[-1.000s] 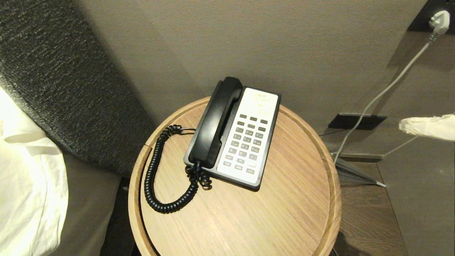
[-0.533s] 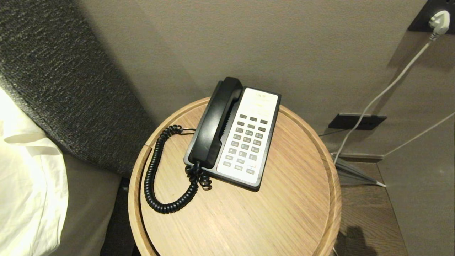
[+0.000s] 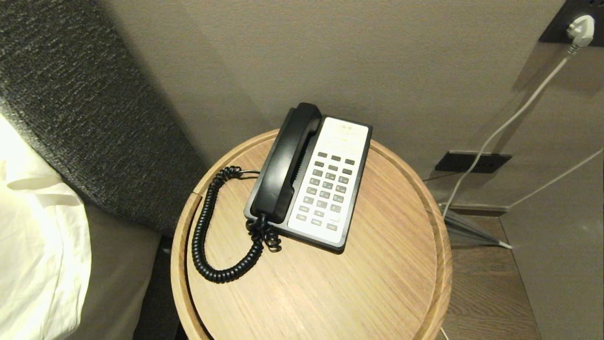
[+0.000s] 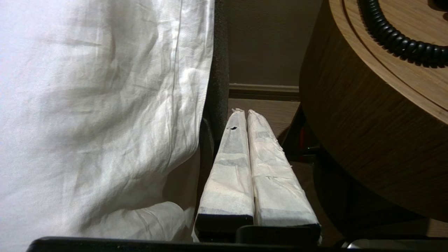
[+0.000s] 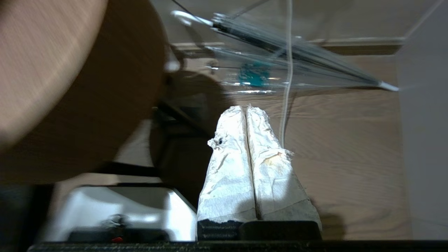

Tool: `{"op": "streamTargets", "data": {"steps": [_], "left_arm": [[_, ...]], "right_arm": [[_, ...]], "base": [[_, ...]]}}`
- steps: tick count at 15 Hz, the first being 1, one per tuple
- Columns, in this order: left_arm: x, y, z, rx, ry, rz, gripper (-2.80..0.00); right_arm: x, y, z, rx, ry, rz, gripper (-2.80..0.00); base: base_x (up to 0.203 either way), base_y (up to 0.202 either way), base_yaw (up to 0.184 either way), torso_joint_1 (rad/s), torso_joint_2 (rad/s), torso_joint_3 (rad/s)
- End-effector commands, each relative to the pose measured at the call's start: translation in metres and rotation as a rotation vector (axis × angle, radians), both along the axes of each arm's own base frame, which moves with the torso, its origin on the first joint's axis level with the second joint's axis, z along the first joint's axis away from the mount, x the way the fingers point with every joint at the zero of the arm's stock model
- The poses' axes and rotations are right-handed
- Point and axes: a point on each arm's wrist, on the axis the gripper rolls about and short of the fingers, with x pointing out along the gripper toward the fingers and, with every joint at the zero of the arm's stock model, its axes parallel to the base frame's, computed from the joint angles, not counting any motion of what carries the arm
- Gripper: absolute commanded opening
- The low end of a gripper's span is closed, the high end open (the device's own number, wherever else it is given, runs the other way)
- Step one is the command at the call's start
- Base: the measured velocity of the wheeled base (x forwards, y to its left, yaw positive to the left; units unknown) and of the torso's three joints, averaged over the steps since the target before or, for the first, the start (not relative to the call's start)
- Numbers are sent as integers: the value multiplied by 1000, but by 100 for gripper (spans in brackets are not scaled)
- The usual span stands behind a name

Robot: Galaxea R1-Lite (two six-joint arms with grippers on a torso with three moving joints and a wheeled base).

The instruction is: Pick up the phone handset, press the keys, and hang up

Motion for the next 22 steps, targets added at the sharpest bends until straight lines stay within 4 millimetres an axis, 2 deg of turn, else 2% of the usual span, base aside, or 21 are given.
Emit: {"op": "streamTargets", "data": {"steps": [1,4,6,9,22], "left_arm": [[3,0,-11,0,40,0,-280],[3,0,-11,0,39,0,-280],[3,0,-11,0,40,0,-280],[3,0,-11,0,39,0,-280],[3,0,-11,1,40,-1,-280]], "right_arm": [[1,-1,-26,-20,-140,-33,-280],[1,-2,-36,-48,-116,-80,-280],[2,-2,-35,-67,-173,-88,-280],[2,-2,-37,-107,-158,-77,-280],[2,-2,-37,-84,-164,-87,-280]], "base": [[0,0,0,0,0,0],[0,0,0,0,0,0],[0,0,0,0,0,0],[0,0,0,0,0,0],[0,0,0,0,0,0]]}}
